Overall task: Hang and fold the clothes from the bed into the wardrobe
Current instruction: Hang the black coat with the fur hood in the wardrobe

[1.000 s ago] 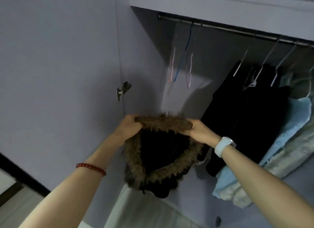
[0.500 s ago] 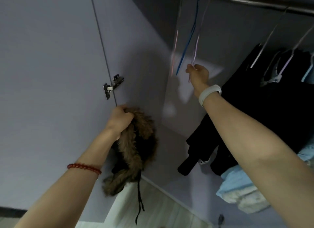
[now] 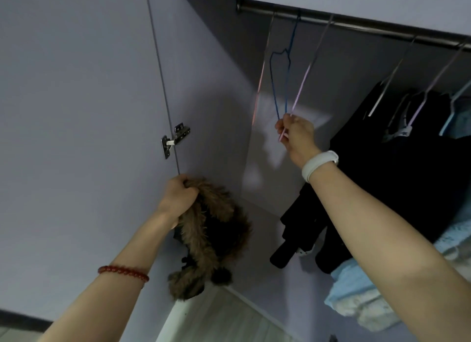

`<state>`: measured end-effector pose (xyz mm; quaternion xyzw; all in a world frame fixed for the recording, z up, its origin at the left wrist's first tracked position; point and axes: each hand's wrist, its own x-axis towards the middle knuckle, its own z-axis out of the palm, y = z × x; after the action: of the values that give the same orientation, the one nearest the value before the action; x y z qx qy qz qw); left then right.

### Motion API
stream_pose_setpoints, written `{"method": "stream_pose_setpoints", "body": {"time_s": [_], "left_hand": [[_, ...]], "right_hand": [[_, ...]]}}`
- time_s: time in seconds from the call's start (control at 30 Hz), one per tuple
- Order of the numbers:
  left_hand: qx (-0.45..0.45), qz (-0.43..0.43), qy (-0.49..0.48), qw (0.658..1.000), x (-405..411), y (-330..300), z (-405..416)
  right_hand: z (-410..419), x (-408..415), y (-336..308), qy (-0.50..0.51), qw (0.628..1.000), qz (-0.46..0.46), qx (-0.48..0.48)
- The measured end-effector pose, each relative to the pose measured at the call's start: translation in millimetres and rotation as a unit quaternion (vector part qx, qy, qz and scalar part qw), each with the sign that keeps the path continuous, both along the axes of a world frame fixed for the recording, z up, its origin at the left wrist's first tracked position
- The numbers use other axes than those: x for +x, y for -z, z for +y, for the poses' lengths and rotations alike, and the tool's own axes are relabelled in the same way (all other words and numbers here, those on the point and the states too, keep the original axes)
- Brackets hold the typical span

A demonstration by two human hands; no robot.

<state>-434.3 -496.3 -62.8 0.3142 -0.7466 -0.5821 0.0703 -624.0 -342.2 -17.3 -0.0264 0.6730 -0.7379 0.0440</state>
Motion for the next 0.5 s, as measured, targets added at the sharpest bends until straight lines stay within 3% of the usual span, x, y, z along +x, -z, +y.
{"method": "stream_pose_setpoints", "body": {"time_s": [0.17, 0.37, 0.5], "left_hand": [[-0.022, -0.022, 0.012, 0.999, 20.8, 8.5, 10.6], [-0.018, -0.058, 0.062, 0.996, 45.4, 28.5, 15.4], [-0.007, -0.098, 0.072, 0.993, 52.0, 33.9, 17.0]], "right_hand": [[26.1, 64.1, 45.6, -0.053, 0.988, -0.088, -0.112], [63.3, 152.7, 101.0, -0.112, 0.970, -0.169, -0.136], [79.3, 154.8, 109.5, 0.037, 0.970, -0.181, -0.159]]}}
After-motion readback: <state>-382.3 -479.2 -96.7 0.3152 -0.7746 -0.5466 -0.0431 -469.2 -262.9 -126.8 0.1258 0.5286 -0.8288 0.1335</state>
